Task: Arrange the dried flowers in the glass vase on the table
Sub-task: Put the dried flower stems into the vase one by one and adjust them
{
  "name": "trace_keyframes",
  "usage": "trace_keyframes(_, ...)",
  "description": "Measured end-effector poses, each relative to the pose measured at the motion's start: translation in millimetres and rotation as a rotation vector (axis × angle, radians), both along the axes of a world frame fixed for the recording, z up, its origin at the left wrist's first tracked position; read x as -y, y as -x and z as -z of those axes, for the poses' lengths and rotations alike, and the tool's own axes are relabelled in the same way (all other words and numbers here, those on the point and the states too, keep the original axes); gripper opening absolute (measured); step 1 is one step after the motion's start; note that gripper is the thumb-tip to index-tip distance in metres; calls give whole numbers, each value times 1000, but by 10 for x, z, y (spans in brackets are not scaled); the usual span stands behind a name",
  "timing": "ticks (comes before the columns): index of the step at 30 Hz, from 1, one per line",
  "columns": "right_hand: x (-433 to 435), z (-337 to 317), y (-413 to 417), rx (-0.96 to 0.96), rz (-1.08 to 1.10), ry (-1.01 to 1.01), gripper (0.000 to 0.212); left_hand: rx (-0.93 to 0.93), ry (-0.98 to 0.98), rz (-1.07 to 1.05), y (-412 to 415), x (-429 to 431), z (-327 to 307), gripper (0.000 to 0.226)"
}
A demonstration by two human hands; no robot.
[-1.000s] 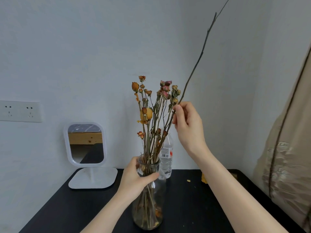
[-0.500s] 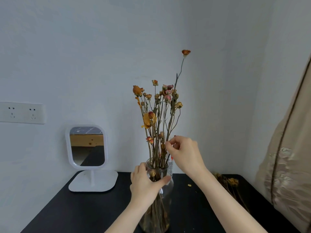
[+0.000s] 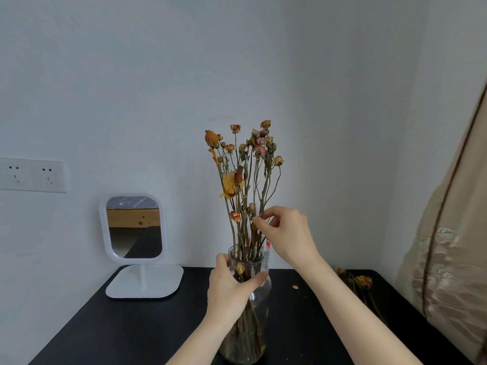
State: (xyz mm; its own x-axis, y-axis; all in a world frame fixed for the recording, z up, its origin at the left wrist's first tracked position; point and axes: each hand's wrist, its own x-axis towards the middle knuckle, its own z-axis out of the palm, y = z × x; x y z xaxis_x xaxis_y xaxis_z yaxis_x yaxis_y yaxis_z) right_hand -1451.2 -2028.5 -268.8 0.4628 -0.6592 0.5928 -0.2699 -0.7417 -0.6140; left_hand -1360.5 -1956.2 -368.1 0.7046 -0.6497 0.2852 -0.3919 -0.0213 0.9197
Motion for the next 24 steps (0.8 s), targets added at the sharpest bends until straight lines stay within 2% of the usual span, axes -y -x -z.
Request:
trace_keyframes(9, 67, 71, 5, 37, 21, -76, 19, 41, 26, -112, 87, 15, 18, 67)
trace_keyframes(13, 51, 169, 64, 71, -45, -121, 8, 116, -7, -120, 70, 16, 21, 66)
trace_keyframes(16, 45, 267, 173, 127, -102, -162, 8, 180, -42, -138, 55, 2, 10, 70)
trace_keyframes(19, 64, 404, 342, 123, -122, -182, 3, 199, 49, -230, 90, -61, 20, 70)
trace_keyframes(22, 132, 596, 540, 83, -74, -236, 2, 390, 194, -347, 186, -155, 45, 66)
trace_keyframes(24, 193, 737, 693, 64, -32, -296, 5, 561, 272, -320, 304, -199, 82, 60)
